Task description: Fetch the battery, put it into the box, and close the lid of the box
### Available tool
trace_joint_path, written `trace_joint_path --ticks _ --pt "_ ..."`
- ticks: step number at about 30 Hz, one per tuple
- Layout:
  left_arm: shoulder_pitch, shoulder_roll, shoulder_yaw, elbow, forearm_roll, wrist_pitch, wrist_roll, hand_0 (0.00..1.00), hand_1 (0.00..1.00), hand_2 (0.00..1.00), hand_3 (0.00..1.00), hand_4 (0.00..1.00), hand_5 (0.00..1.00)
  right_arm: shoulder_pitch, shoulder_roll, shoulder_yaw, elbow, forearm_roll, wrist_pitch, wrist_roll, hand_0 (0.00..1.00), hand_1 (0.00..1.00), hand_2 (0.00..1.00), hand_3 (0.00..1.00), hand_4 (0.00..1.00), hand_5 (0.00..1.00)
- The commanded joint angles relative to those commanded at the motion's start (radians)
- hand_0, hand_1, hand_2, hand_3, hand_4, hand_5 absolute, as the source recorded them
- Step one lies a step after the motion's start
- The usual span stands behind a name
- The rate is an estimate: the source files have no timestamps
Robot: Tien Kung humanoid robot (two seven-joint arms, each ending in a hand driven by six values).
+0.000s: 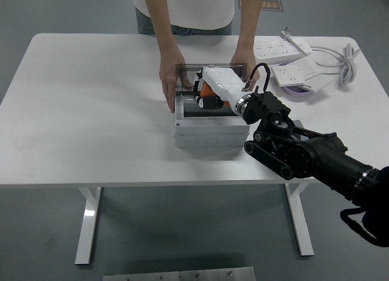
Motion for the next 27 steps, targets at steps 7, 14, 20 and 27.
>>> trace_joint_path --ticks 7,14,20,27 --pt "-0.002 0.000 -0.001 0.000 0.004 -0.001 0.000 0.590 0.688 0.596 0.581 0.553 0.002 -0.002 0.007 -0.009 -0.005 0.018 -0.011 0.017 0.181 0.237 0.311 0.413 0.257 0.184" --pt "-0.001 0.000 -0.002 -0.001 0.006 -0.001 0.001 0.591 0.688 0.596 0.581 0.553 0.002 -0.003 0.009 -0.016 -0.006 0.032 -0.024 0.026 0.217 0.268 0.350 0.470 0.622 0.165" --pt "-0.001 0.000 0.000 0.000 0.003 -0.001 0.000 0.591 0.687 0.596 0.581 0.552 0.002 -0.004 0.010 -0.029 -0.004 0.036 -0.021 0.033 0.243 0.290 0.360 0.486 0.640 0.241" --pt "0.001 0.000 0.001 0.000 0.000 0.000 0.001 0.589 0.687 0.595 0.581 0.551 0.002 -0.006 0.006 -0.033 -0.005 0.038 -0.018 0.033 0.248 0.292 0.359 0.477 0.667 0.270"
